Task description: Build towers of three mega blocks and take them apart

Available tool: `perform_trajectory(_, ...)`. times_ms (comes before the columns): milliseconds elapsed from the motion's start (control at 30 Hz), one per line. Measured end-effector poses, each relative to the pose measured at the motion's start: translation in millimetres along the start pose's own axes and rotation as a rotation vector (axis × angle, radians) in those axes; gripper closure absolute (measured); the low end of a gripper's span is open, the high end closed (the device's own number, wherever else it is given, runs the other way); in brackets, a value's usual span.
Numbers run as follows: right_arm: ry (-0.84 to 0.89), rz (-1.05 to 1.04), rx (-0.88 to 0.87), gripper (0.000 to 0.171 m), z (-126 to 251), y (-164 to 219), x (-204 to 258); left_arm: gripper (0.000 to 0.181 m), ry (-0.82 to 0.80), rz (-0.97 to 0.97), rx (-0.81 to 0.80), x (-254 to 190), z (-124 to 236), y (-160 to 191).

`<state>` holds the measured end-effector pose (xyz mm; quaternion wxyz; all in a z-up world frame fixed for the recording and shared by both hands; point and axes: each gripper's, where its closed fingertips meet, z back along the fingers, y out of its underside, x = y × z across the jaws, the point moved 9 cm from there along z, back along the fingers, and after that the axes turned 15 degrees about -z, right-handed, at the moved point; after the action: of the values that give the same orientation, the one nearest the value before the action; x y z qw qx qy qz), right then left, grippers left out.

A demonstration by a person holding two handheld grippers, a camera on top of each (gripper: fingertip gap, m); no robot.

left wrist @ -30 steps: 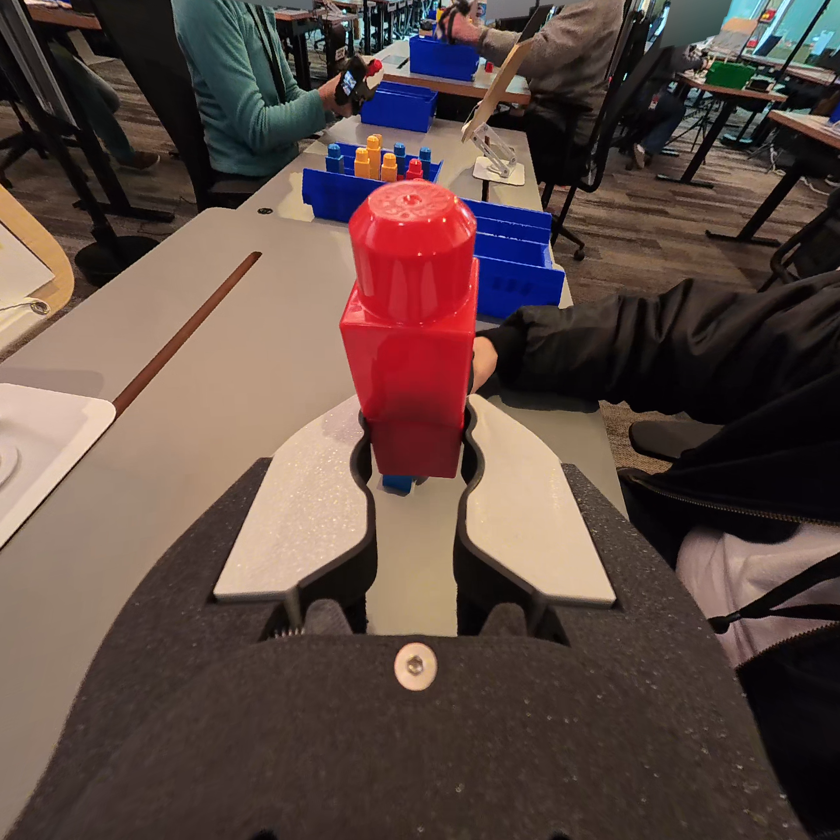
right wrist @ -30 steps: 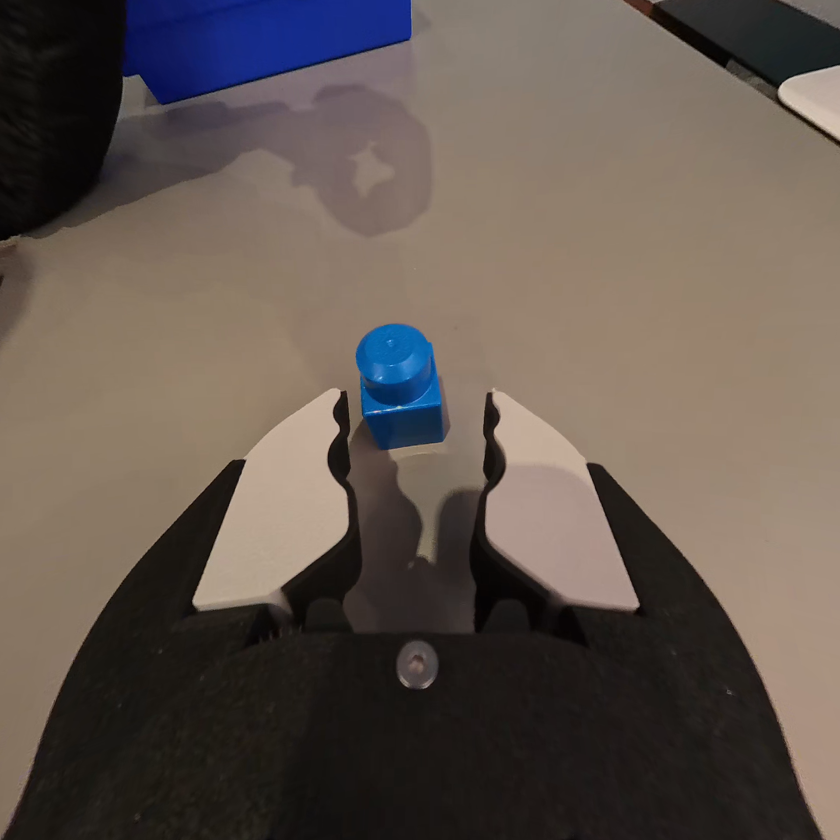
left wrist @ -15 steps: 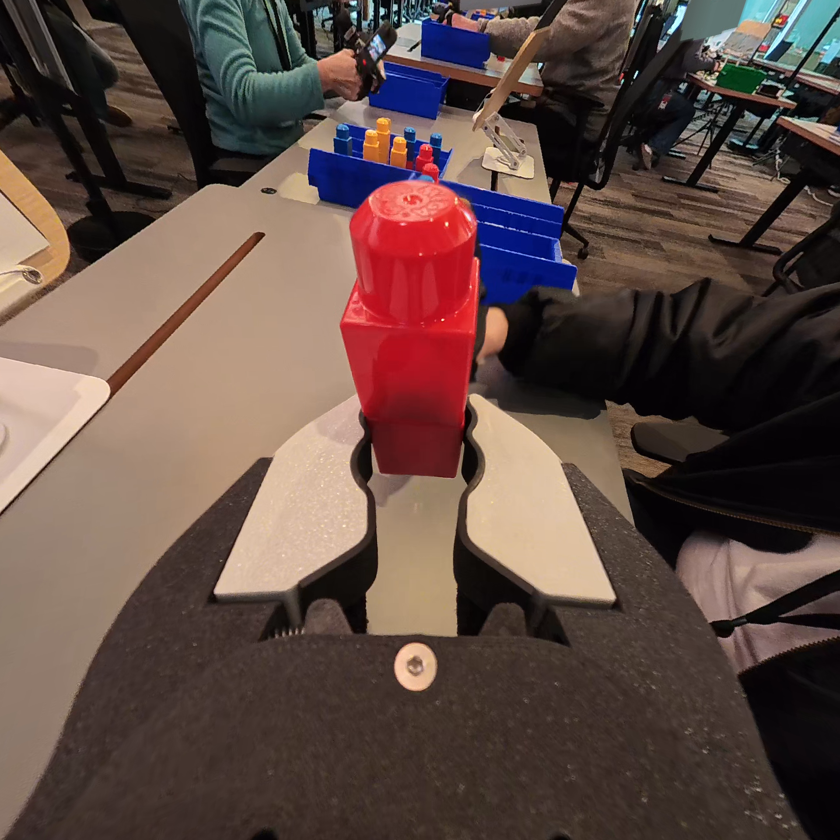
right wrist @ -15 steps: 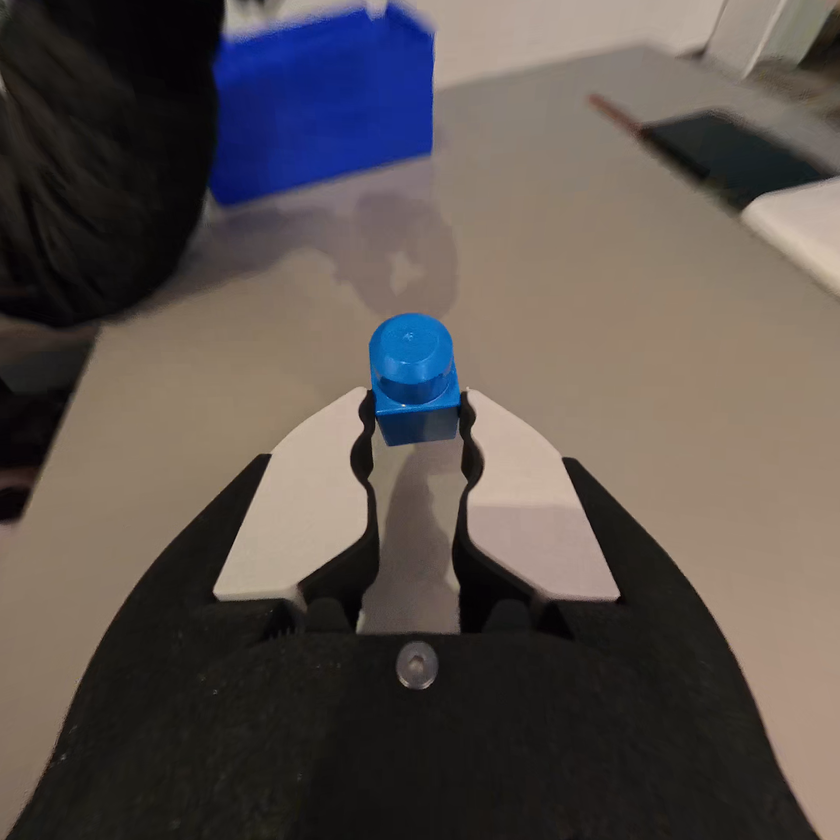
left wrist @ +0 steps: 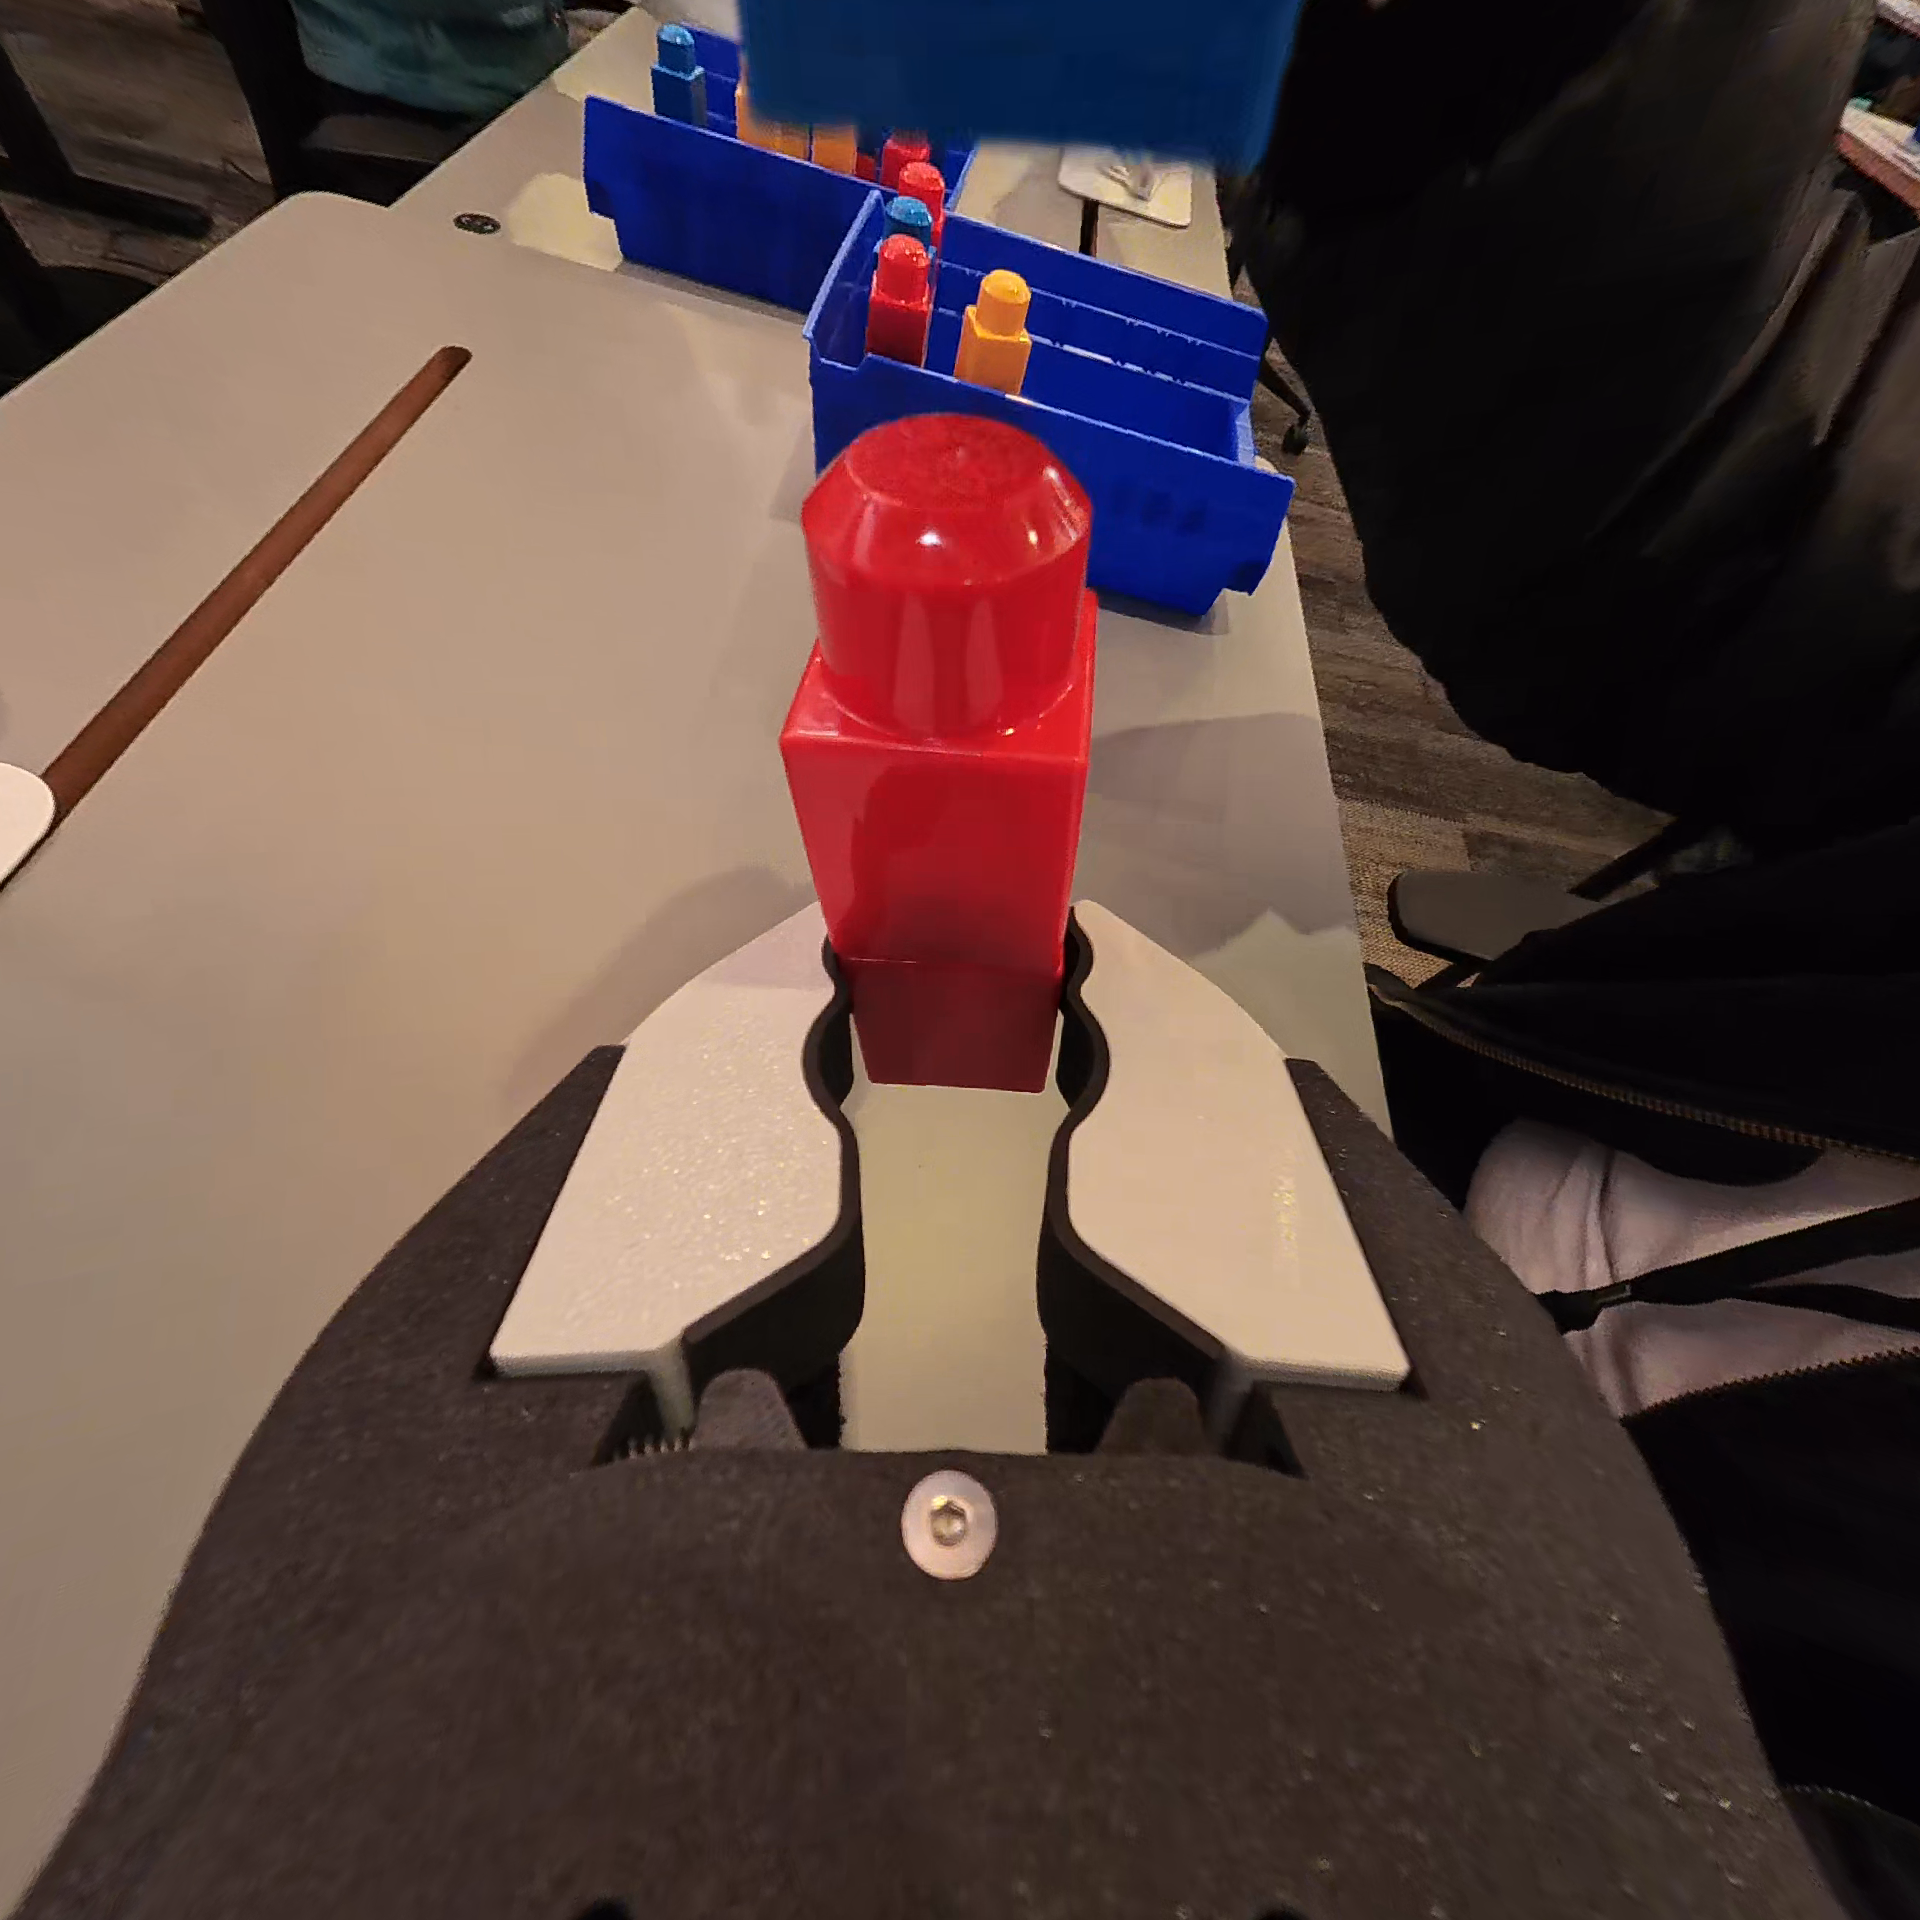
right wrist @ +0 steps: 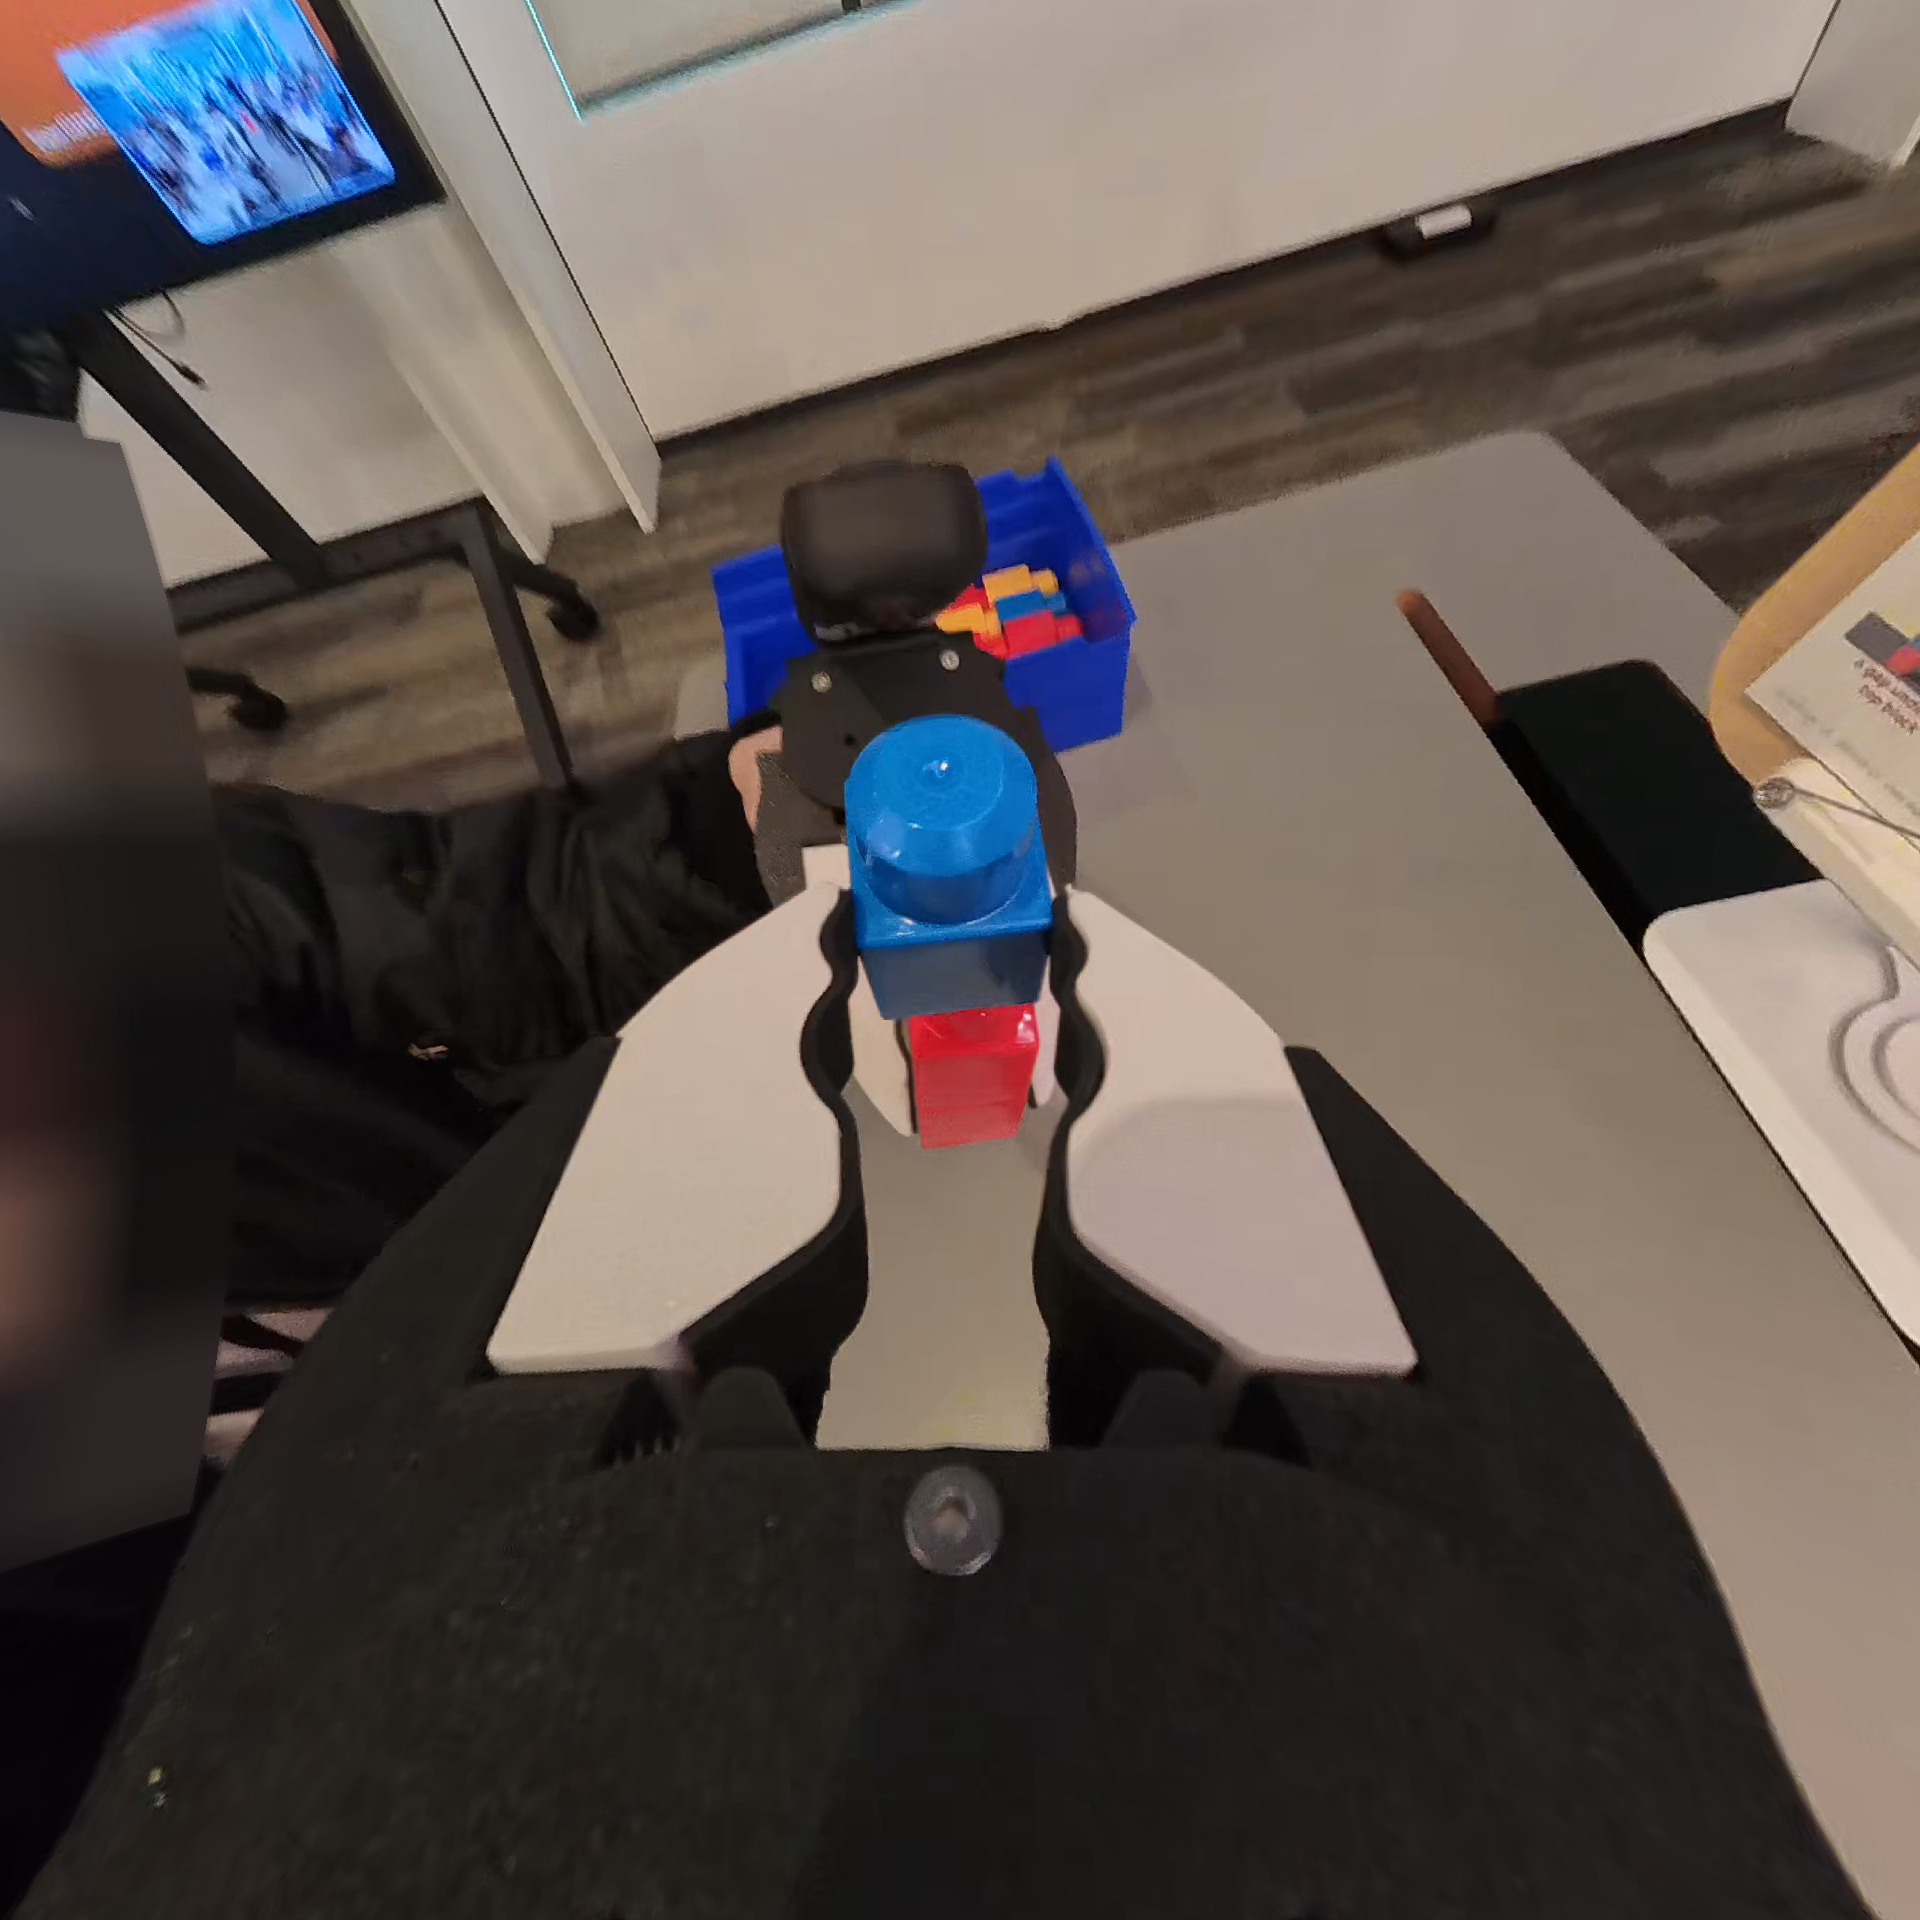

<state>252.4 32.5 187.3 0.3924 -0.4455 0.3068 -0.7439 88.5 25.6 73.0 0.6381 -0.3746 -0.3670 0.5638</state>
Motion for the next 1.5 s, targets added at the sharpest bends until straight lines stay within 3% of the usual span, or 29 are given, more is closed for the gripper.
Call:
perform_trajectory(433, 0.04, -0.041, 0.179, 0.136, -25.3, 10.0, -3.6, 0.145, 0.023, -0.001, 0.018, -3.4, 0.5, -0.6)
perform_trajectory(1167, 0.102, -0.066, 0.346, 0.136, -25.9, 24.0, -1.4, 0.146, 0.061, -0.027, 0.089, -7.7, -11.0, 1.6)
perform_trajectory(1400, 0.093, -0.056, 0.336, 0.136, -24.3, 28.8, -2.7, 0.145, 0.078, -0.03, 0.089, -9.0, -13.4, 2.5)
perform_trajectory(1467, 0.072, 0.039, 0.226, 0.136, -20.1, 27.8, 1.3, 0.145, 0.09, -0.022, 0.014, -9.2, -9.1, -2.2)
perform_trajectory(1500, 0.088, 0.092, 0.138, 0.122, -15.7, 28.7, 3.9, 0.145, 0.084, -0.01, 0.005, -8.5, -6.4, -2.9)
